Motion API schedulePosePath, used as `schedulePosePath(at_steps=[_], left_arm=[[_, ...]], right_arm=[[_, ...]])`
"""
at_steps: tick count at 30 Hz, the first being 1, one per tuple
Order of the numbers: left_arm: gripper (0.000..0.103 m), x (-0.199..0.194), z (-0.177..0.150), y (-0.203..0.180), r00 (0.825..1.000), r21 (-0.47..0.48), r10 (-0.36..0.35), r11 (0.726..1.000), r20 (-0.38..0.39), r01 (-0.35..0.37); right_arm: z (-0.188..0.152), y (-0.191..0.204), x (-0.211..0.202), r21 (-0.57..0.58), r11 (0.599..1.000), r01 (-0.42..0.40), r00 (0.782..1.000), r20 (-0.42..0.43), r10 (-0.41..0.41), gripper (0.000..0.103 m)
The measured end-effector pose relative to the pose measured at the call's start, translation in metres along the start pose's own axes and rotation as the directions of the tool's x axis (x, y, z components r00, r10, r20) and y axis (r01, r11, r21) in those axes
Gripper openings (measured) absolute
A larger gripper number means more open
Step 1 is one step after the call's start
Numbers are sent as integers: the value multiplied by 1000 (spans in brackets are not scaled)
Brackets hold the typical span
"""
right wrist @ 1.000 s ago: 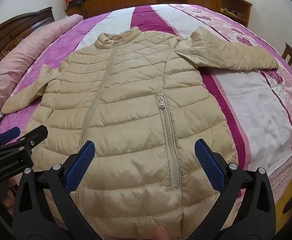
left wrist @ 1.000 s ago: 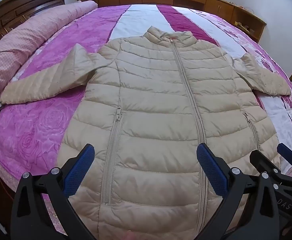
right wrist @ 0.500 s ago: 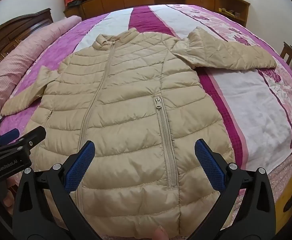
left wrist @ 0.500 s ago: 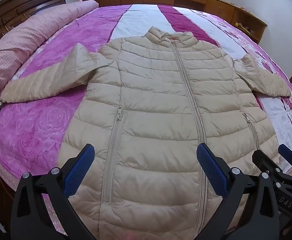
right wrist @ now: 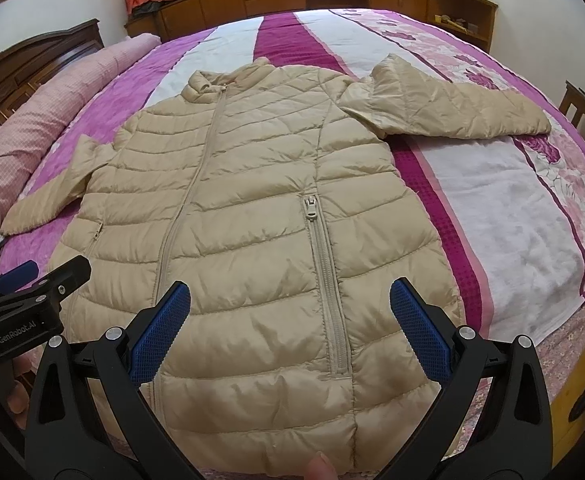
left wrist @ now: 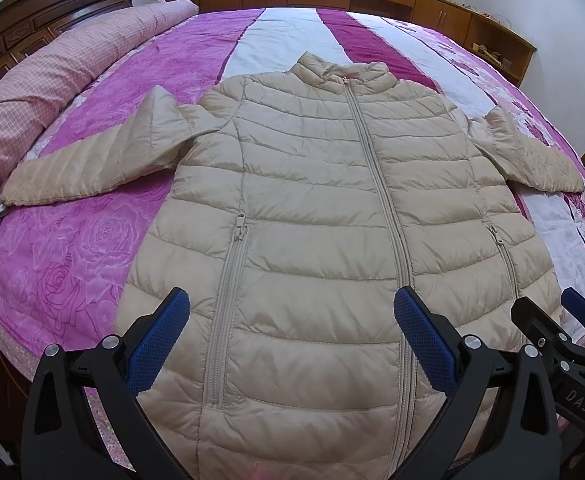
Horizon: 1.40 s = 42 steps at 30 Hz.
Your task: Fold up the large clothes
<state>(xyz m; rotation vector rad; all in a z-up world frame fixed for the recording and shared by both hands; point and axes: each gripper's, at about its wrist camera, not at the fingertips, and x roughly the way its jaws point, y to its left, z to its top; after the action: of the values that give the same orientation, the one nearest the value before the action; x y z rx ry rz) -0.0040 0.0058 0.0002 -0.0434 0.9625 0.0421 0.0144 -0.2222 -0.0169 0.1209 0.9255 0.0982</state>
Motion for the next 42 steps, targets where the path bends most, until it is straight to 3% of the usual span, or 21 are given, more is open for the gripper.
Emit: schedulePosePath(at_steps=[42], left_arm=[[98, 5, 1, -1, 1000, -6, 6, 1000, -18, -6]], right_arm=[[0, -2, -1, 7, 1000, -3, 1000, 1, 3, 100]])
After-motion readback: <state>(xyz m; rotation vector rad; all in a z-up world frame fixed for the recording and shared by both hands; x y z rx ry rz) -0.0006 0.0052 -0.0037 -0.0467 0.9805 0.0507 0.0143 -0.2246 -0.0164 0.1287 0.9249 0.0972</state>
